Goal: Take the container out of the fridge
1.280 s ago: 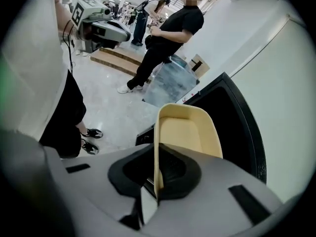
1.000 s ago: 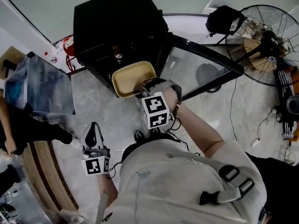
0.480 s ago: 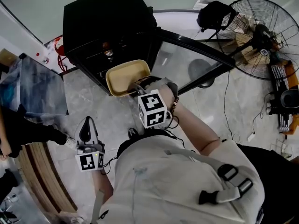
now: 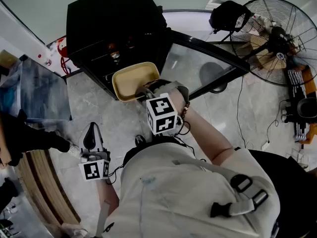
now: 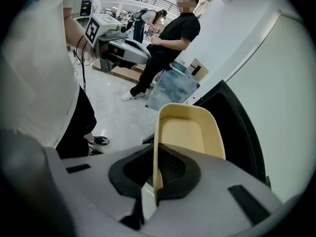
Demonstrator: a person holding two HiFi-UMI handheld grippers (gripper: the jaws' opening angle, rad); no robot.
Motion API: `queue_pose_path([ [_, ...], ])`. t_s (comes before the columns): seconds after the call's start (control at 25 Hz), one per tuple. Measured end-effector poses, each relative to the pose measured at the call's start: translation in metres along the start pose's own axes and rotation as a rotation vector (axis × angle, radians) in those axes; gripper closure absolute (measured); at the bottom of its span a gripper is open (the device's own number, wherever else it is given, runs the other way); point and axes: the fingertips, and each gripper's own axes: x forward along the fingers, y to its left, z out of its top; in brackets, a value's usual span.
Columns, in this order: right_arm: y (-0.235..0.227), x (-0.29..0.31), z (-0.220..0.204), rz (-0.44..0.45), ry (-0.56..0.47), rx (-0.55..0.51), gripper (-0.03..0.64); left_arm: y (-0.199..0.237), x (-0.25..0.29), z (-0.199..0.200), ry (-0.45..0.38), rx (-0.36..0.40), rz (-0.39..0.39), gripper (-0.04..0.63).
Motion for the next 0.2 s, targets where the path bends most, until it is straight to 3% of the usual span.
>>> queue_pose_path([
  [0.2,-0.0018,0.004,0.0015,0.008,0.0,0.003,0.595,0.0049,0.0002,0.0,-0.012,0.008,0.008,0.589],
])
